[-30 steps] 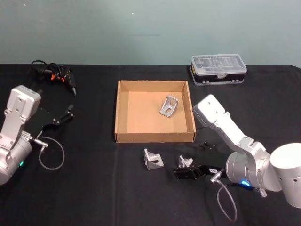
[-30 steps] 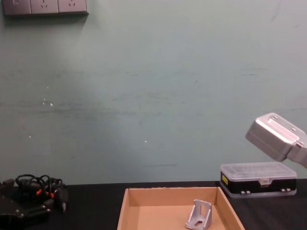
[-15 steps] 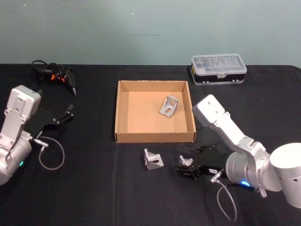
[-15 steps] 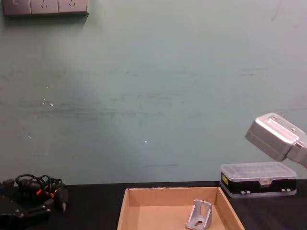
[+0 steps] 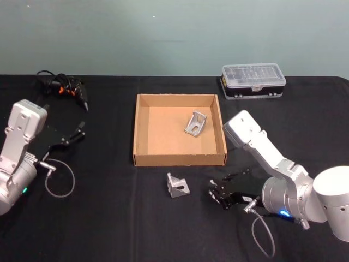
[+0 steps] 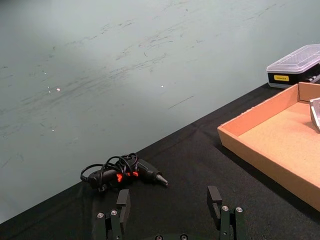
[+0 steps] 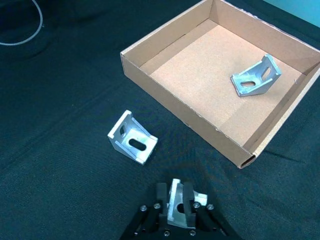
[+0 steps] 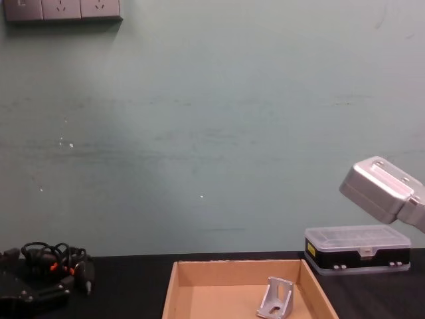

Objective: Use one hand to pick up the angle iron from the table and place it into the box.

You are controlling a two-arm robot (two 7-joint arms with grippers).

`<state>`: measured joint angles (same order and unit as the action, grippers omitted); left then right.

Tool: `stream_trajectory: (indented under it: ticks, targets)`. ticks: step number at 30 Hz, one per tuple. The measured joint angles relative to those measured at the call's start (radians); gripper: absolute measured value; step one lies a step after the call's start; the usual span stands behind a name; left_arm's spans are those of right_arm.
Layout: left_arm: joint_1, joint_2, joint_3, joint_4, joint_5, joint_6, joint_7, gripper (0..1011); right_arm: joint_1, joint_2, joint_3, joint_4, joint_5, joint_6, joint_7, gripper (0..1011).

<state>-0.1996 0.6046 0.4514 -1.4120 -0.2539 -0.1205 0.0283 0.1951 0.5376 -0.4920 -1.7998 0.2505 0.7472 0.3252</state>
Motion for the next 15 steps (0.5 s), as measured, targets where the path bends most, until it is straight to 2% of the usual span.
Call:
stream_trajectory:
  ticks: [5, 15]
  targets:
    - [0.000, 0.000, 0.000, 0.000, 0.000, 0.000, 0.000, 1011, 0.000, 0.000, 0.000, 0.000, 0.000, 0.000, 0.000, 77]
    - [0.000, 0.000, 0.000, 0.000, 0.000, 0.000, 0.000, 1011, 0.000, 0.000, 0.000, 0.000, 0.000, 0.000, 0.000, 60]
